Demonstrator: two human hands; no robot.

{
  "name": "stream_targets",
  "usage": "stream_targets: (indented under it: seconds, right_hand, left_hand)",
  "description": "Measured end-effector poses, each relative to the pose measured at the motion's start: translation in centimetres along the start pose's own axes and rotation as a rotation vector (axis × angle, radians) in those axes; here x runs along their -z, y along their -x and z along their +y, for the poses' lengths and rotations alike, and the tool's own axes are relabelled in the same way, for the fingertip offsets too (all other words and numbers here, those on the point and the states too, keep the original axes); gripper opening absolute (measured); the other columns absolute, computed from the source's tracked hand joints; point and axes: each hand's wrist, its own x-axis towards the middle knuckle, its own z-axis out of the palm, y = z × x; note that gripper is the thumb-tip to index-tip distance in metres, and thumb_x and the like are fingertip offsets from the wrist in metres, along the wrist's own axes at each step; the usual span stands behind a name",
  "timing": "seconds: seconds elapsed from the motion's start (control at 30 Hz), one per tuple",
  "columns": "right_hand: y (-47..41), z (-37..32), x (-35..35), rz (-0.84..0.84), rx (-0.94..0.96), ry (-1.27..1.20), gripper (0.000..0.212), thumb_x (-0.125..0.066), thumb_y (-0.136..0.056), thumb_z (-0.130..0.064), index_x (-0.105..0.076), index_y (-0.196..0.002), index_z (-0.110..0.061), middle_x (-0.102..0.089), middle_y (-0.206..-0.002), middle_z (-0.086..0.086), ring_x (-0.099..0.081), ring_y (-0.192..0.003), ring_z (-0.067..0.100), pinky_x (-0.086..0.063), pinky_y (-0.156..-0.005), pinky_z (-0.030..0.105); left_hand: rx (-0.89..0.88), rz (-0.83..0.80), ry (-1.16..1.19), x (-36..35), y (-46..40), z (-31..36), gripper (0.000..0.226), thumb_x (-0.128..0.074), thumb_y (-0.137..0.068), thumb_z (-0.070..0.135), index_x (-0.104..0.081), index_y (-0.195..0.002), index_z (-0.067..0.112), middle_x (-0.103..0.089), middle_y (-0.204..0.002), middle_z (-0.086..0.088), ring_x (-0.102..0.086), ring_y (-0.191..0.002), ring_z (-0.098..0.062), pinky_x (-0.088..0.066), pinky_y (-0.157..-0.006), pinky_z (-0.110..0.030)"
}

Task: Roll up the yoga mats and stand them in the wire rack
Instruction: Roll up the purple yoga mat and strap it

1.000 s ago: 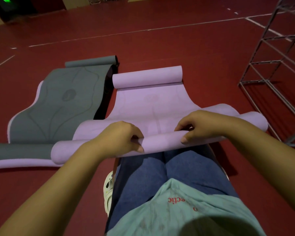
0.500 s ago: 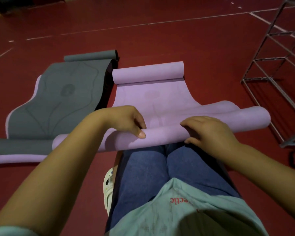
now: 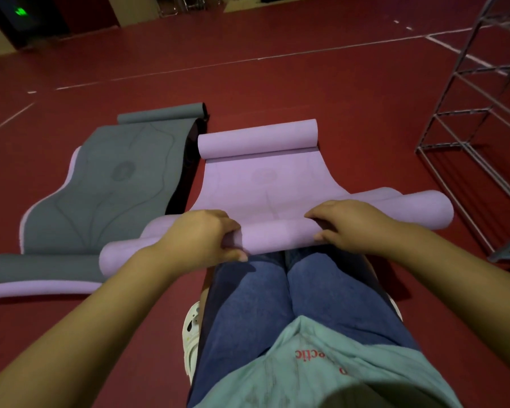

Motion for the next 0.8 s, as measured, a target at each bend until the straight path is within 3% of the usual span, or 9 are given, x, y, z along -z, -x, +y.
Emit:
stream_targets:
  seconds: [0.13,0.27,0.43,0.6,0.8]
  right_hand:
    - [0.3,-0.4,-0.7,0.003,0.011,0.091,0.044,-0.047,-0.095,-0.038,-0.042,-0.133,-0.016,-0.048,-0.135,0.005,-0.049,-0.119,0.025,-0.041,-0.093,0.035]
    - [0.2,-0.6,-2.4,0.094,0.055,0.263,0.076,-0.069,-0.072,-0.057,-0.044,-0.126,-0.01,-0.052,-0.121,0.008,-0.052,-0.11,0.029,-0.039,-0.094,0.038]
    - [-1.2,-0.7,-3.5,0.243,0.044,0.32,0.071,-0.09,-0.034,-0.048,-0.059,-0.082,-0.005,-0.059,-0.071,0.01,-0.059,-0.06,0.029,-0.045,-0.056,0.033]
    - [-0.9,-0.3,-1.2,0.283,0.083,0.36,0.06,-0.09,-0.037,-0.04,-0.056,-0.076,-0.009,-0.056,-0.066,0.008,-0.056,-0.054,0.028,-0.041,-0.05,0.031]
    - [5.3,-1.4,0.9,0.385,0.183,0.267,0.052,-0.081,-0.052,-0.047,-0.061,-0.08,-0.008,-0.059,-0.068,0.007,-0.058,-0.057,0.029,-0.045,-0.053,0.032]
  left_hand:
    - [0.027,-0.048,-0.145,-0.6,-0.4,0.7,0.057,-0.074,-0.068,0.055,-0.065,-0.107,0.014,-0.063,-0.101,-0.005,-0.061,-0.092,-0.028,-0.047,-0.072,-0.034]
    - [0.003,-0.058,-0.145,-1.0,-1.0,0.9,0.056,-0.08,-0.065,0.046,-0.063,-0.101,0.006,-0.062,-0.097,-0.012,-0.06,-0.089,-0.033,-0.048,-0.07,-0.037]
    - [0.036,-0.177,-0.33,-1.3,-1.9,1.5,0.056,-0.066,-0.078,0.051,-0.052,-0.116,0.011,-0.056,-0.115,-0.007,-0.054,-0.105,-0.025,-0.042,-0.081,-0.032]
    - [-0.006,-0.045,-0.152,1.8,-2.4,0.4,0.043,-0.072,-0.07,0.045,-0.065,-0.097,0.013,-0.065,-0.093,-0.007,-0.063,-0.084,-0.03,-0.042,-0.064,-0.031]
    - [-0.169,-0.012,-0.107,6.1,1.9,2.6,0.035,-0.065,-0.06,0.052,-0.067,-0.083,0.026,-0.065,-0.073,0.006,-0.06,-0.062,-0.015,-0.037,-0.052,-0.023]
